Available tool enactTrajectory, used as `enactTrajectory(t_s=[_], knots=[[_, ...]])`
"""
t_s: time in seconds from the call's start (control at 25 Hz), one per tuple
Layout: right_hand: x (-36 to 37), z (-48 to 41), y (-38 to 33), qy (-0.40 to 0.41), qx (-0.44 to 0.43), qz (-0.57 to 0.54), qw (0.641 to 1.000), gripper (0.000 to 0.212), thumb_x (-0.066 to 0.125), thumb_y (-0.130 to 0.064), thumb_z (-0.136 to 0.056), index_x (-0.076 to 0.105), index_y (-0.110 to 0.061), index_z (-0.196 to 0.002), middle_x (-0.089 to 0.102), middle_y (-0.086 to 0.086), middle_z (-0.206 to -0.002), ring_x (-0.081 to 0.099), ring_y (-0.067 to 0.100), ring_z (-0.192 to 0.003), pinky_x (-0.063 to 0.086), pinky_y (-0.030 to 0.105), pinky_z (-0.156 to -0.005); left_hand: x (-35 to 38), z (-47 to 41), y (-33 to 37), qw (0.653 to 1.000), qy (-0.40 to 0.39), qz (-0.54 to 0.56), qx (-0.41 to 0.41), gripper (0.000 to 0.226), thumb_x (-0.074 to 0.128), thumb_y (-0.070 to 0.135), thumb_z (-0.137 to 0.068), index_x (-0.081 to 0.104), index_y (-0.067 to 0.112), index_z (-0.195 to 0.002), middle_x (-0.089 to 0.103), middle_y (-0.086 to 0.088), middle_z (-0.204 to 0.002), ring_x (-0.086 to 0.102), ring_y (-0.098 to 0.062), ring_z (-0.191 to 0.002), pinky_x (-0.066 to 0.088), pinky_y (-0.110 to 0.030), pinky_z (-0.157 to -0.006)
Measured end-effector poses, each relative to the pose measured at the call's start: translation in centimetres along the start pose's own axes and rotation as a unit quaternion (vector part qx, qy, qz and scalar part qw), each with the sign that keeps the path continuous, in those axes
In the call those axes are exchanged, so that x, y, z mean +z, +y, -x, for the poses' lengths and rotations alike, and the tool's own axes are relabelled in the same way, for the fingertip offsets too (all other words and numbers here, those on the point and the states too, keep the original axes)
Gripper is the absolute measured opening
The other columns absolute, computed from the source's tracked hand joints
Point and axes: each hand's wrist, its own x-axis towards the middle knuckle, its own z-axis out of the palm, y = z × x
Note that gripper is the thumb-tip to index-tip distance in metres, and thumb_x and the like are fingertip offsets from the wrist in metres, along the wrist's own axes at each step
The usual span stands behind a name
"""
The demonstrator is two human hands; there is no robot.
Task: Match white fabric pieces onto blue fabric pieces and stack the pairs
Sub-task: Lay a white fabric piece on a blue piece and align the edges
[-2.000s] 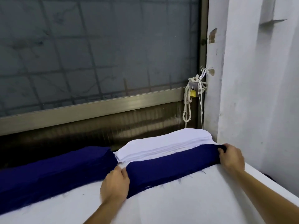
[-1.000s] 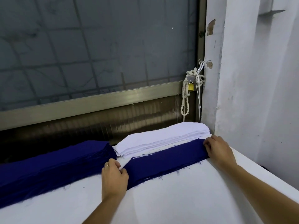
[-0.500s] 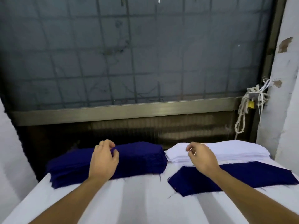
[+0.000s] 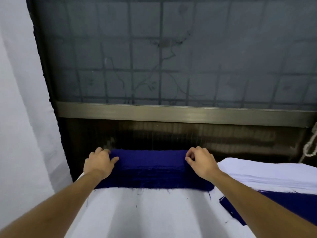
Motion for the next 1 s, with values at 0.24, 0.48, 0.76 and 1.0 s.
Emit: enactTrajectory(t_s=[0.24, 0.48, 0.76, 1.0], knots=[[2.2, -1.2, -1.5, 0.004, -0.007, 0.047, 0.999, 0.019, 0.056, -0.039, -0.1, 0.063, -0.029, -0.115, 0.055, -0.005, -0.118, 0.05, 0.015, -0.112, 0.045, 0.037, -0.1, 0.1, -1.2, -0.1, 0.994, -0.053, 0.098, -0.017, 0.023, 0.061, 0.036, -0.098, 0.065, 0.013, -0.098, 0.068, -0.005, -0.089, 0.066, -0.02, -0.083, 0.057, -0.043, -0.089], [3.9, -2.0, -3.4, 0.009, -0.027, 0.046, 0.999, 0.029, 0.054, -0.038, -0.101, 0.056, -0.028, -0.128, 0.051, -0.005, -0.132, 0.046, 0.016, -0.123, 0.039, 0.036, -0.106, 0.0, -0.4, -0.8, 0.991, -0.005, 0.026, 0.133, 0.002, 0.046, 0.034, -0.104, 0.045, 0.032, -0.103, 0.04, 0.001, -0.134, 0.037, -0.021, -0.123, 0.043, -0.046, -0.105], [5.9, -3.4, -7.6, -0.041, -0.118, -0.023, 0.992, 0.056, 0.057, -0.032, -0.099, 0.036, -0.033, -0.151, 0.041, -0.011, -0.152, 0.026, 0.013, -0.145, 0.021, 0.039, -0.119, -0.2, 0.0, -1.3, 0.966, -0.045, -0.008, 0.254, 0.017, 0.047, 0.036, -0.102, 0.043, 0.037, -0.085, 0.053, 0.025, -0.114, 0.036, -0.005, -0.126, 0.02, -0.045, -0.12], [7.2, -3.4, -10.6, -0.035, -0.164, -0.045, 0.985, 0.047, 0.059, -0.032, -0.099, 0.045, -0.041, -0.143, 0.052, -0.015, -0.142, 0.03, 0.011, -0.141, 0.021, 0.038, -0.117, -2.1, 0.5, 0.6, 0.966, -0.042, 0.153, 0.206, 0.044, 0.068, 0.035, -0.094, 0.043, 0.048, -0.128, 0.052, 0.024, -0.108, 0.06, -0.005, -0.098, 0.055, -0.027, -0.086]])
